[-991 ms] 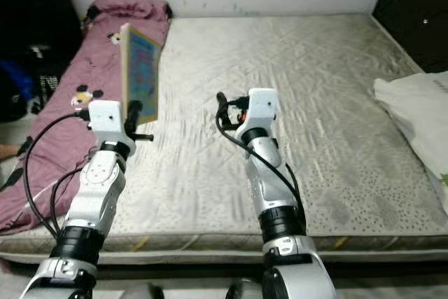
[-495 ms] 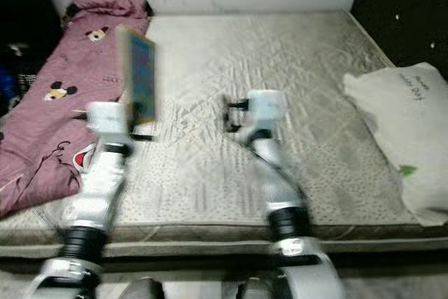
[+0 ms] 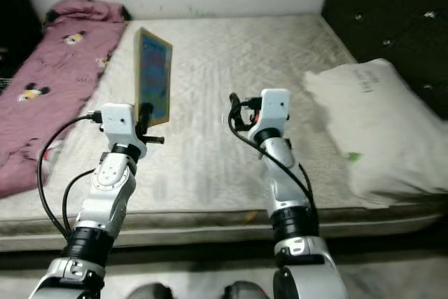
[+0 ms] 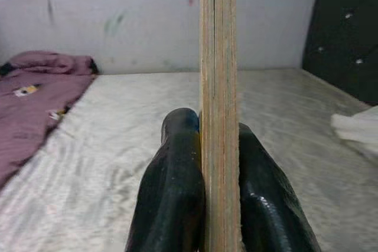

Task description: Clean up the room

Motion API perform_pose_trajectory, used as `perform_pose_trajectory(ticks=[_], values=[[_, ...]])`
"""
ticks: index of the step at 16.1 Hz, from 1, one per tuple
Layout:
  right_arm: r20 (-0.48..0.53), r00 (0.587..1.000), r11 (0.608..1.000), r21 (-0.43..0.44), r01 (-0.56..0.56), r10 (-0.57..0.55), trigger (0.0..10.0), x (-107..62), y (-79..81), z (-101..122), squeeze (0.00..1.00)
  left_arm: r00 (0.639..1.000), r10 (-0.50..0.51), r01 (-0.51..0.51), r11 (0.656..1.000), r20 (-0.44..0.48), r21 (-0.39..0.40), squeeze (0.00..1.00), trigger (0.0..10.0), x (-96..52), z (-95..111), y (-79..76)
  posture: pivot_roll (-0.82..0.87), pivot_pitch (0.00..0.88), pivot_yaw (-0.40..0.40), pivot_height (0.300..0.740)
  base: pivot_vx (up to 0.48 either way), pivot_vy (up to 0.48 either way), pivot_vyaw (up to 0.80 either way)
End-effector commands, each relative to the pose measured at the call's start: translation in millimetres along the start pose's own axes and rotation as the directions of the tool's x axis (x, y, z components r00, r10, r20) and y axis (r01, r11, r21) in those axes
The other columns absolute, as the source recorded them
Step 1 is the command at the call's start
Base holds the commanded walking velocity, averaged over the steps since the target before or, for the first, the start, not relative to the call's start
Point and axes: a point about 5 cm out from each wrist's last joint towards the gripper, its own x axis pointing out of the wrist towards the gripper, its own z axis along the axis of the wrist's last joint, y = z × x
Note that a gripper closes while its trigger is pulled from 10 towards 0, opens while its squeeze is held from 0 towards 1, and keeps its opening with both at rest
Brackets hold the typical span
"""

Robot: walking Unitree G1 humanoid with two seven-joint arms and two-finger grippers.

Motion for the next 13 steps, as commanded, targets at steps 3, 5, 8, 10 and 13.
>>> perform_pose_trajectory(ticks=[3,5,8,10,13], values=[[0.014,1.0,1.0,0.002,-0.026,0.026,10.0,3.0,6.3,4.8,0.0,0.997,0.004,-0.005,1.0,0.074,0.009,0.0,10.0,3.9,13.7,6.4,-0.14,0.0,0.017,0.74,0.0,0.0,0.0],[0.013,1.0,1.0,0.006,-0.024,0.024,10.0,3.4,5.5,5.2,0.0,0.996,-0.016,0.015,1.0,0.086,0.005,0.0,10.0,4.7,15.8,4.6,-0.14,0.0,0.016,0.74,0.0,0.0,0.0],[0.009,1.0,1.0,0.013,-0.02,0.02,10.0,3.3,5.3,5.0,0.0,0.995,-0.029,0.03,1.0,0.095,-0.002,0.0,10.0,4.5,16.8,4.0,-0.14,0.0,0.018,0.74,0.0,0.0,0.0],[0.009,1.0,1.0,0.013,-0.021,0.021,10.0,3.4,5.5,4.9,0.0,0.995,-0.032,0.033,0.999,0.097,-0.003,0.0,10.0,4.2,16.8,4.3,-0.14,0.0,0.017,0.74,0.0,0.0,-0.63],[0.009,1.0,1.0,0.012,-0.024,0.023,10.0,3.3,5.5,4.8,0.0,0.994,-0.044,0.045,0.999,0.095,-0.009,0.0,10.0,3.3,15.9,3.4,-0.14,0.0,0.017,0.74,0.263,0.0,-0.63]])
